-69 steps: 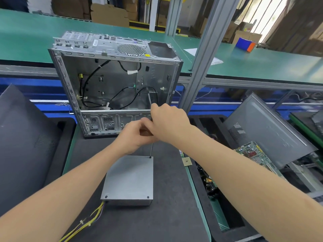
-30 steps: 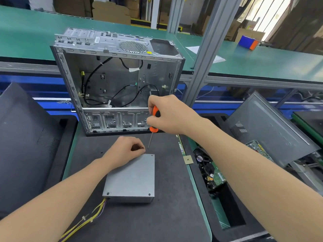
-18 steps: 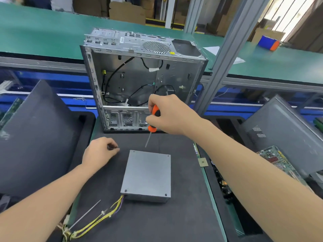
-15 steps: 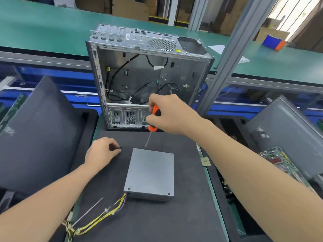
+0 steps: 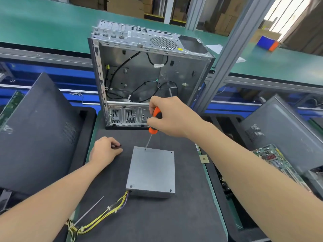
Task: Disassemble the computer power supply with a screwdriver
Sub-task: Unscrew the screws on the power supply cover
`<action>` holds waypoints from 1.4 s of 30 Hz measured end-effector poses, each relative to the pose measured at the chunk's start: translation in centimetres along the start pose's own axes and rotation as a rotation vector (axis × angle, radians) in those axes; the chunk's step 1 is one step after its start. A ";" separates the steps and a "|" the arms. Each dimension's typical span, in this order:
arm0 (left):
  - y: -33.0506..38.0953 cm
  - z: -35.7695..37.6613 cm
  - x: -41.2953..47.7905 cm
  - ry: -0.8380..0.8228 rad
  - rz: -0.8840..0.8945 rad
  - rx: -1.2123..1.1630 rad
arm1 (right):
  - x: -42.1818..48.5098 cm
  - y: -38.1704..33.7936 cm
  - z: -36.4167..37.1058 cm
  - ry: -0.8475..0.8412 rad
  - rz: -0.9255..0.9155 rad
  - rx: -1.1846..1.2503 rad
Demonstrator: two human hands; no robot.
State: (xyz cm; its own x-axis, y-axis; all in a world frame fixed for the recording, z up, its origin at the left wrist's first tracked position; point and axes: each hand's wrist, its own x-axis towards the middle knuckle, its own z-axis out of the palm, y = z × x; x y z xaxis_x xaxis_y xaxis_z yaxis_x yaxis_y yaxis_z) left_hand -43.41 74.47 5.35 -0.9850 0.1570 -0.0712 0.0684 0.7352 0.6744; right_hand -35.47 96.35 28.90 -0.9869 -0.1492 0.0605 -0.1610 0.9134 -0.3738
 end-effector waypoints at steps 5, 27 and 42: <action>2.0 -0.7 -1.3 0.034 0.186 -0.159 | -0.7 -0.7 0.4 0.031 -0.021 0.002; 1.9 -3.1 -11.9 -0.305 0.287 -0.319 | -4.9 -3.2 3.7 -0.006 -0.123 0.052; 1.0 -1.9 -12.3 -0.263 0.292 -0.335 | -5.3 -3.4 3.8 -0.004 -0.123 0.059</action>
State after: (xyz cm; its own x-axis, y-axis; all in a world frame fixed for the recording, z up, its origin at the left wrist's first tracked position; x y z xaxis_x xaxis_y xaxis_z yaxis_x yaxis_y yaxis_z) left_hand -31.55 72.01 8.34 -0.8564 0.5163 0.0025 0.2380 0.3906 0.8893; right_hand -29.68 92.63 26.32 -0.9597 -0.2605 0.1053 -0.2804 0.8643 -0.4175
